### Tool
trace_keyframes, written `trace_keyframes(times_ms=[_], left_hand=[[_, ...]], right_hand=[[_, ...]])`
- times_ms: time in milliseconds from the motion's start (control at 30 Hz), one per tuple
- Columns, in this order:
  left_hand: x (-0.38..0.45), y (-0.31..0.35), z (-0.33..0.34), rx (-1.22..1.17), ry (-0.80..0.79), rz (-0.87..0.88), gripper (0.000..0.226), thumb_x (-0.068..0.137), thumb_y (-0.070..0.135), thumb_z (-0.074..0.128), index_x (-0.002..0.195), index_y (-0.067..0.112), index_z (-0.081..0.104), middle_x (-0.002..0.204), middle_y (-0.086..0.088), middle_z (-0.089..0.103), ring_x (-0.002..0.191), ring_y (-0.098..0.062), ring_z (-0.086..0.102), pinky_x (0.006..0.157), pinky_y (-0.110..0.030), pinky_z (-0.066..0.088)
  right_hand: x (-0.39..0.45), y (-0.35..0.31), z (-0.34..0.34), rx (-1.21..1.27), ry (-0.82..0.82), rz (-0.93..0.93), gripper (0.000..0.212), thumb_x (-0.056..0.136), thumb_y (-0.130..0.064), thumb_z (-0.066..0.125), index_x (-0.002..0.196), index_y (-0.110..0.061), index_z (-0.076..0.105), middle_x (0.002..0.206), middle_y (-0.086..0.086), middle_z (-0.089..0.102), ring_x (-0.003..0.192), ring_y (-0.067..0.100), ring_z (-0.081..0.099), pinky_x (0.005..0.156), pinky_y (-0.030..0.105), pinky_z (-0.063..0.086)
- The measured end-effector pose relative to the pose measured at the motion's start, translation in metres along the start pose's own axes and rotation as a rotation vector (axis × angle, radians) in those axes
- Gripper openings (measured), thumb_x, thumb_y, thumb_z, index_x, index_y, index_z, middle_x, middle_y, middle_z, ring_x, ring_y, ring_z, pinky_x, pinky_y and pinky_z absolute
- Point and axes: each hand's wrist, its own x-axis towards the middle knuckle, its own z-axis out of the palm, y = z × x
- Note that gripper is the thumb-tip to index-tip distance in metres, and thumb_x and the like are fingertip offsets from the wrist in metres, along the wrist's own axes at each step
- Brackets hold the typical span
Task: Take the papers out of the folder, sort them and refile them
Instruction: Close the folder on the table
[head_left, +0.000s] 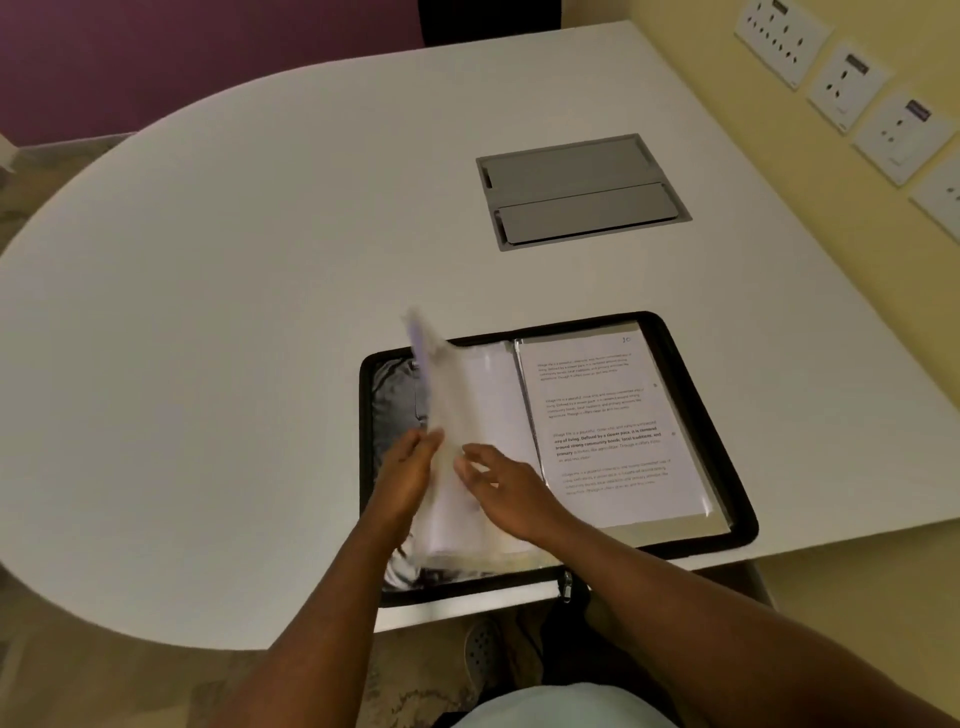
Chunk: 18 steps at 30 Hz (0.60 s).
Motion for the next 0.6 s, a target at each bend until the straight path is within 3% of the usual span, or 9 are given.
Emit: trace_keyframes(times_ms=[67,133,233,300,367,500,600], left_hand=[[-0.009,0.013,0.011,-0.086,-0.098,0.088,0.045,0.103,0.044,0.032,0.111,0.014,0.065,0.104,-0.006,0.072,0.095,-0.019,0.069,0.078,-0.03,0.055],[-0.013,0.017,0.024,-0.02,-0.146,0.19,0.054,0.1,0.051,0.024,0.116,0.019,0.063,0.111,0.0,0.07,0.103,-0.011,0.066,0.085,-0.028,0.052],[-0.017,0.022,0.043,0.035,-0.247,0.255,0.057,0.096,0.053,0.025,0.119,0.019,0.064,0.119,0.003,0.067,0.11,-0.007,0.062,0.091,-0.026,0.048],[-0.018,0.026,0.053,0.062,-0.307,0.271,0.05,0.098,0.049,0.029,0.118,0.02,0.065,0.12,0.006,0.067,0.11,-0.004,0.061,0.092,-0.023,0.048],[-0.01,0.023,0.056,0.121,-0.257,0.287,0.039,0.098,0.045,0.041,0.118,0.021,0.065,0.117,0.01,0.067,0.11,-0.003,0.061,0.094,-0.022,0.047],[0.018,0.002,0.04,0.373,0.023,0.248,0.031,0.095,0.03,0.058,0.124,0.02,0.061,0.113,0.008,0.063,0.107,-0.009,0.059,0.088,-0.023,0.044],[0.03,-0.019,0.015,0.578,0.131,0.174,0.034,0.092,0.025,0.059,0.124,0.015,0.06,0.101,0.002,0.062,0.094,-0.017,0.06,0.08,-0.024,0.039]], right_hand=[[0.003,-0.015,-0.012,0.12,0.054,0.051,0.057,0.092,-0.065,0.039,0.136,-0.029,0.046,0.128,-0.009,0.058,0.097,0.01,0.063,0.085,0.031,0.055],[0.004,-0.022,-0.03,0.176,0.095,0.115,0.056,0.089,-0.063,0.05,0.132,-0.027,0.048,0.119,-0.007,0.06,0.096,0.014,0.063,0.079,0.035,0.058],[-0.002,-0.019,-0.069,0.193,0.17,0.193,0.034,0.086,-0.033,0.065,0.117,-0.022,0.059,0.108,0.005,0.067,0.092,0.02,0.065,0.074,0.036,0.058],[-0.006,-0.008,-0.098,0.146,0.222,0.222,0.032,0.084,-0.018,0.065,0.117,-0.016,0.064,0.109,0.01,0.069,0.094,0.025,0.066,0.083,0.043,0.058],[-0.014,0.004,-0.124,0.139,0.227,0.237,0.034,0.085,-0.014,0.067,0.119,-0.013,0.063,0.112,0.011,0.068,0.097,0.026,0.065,0.088,0.043,0.055],[-0.021,0.034,-0.165,0.056,0.303,0.248,0.037,0.086,-0.011,0.069,0.122,-0.009,0.061,0.111,0.007,0.064,0.091,0.018,0.06,0.076,0.027,0.048],[-0.018,0.067,-0.186,-0.048,0.332,0.311,0.052,0.084,-0.015,0.071,0.132,-0.005,0.053,0.122,0.009,0.059,0.106,0.025,0.057,0.089,0.031,0.046]])
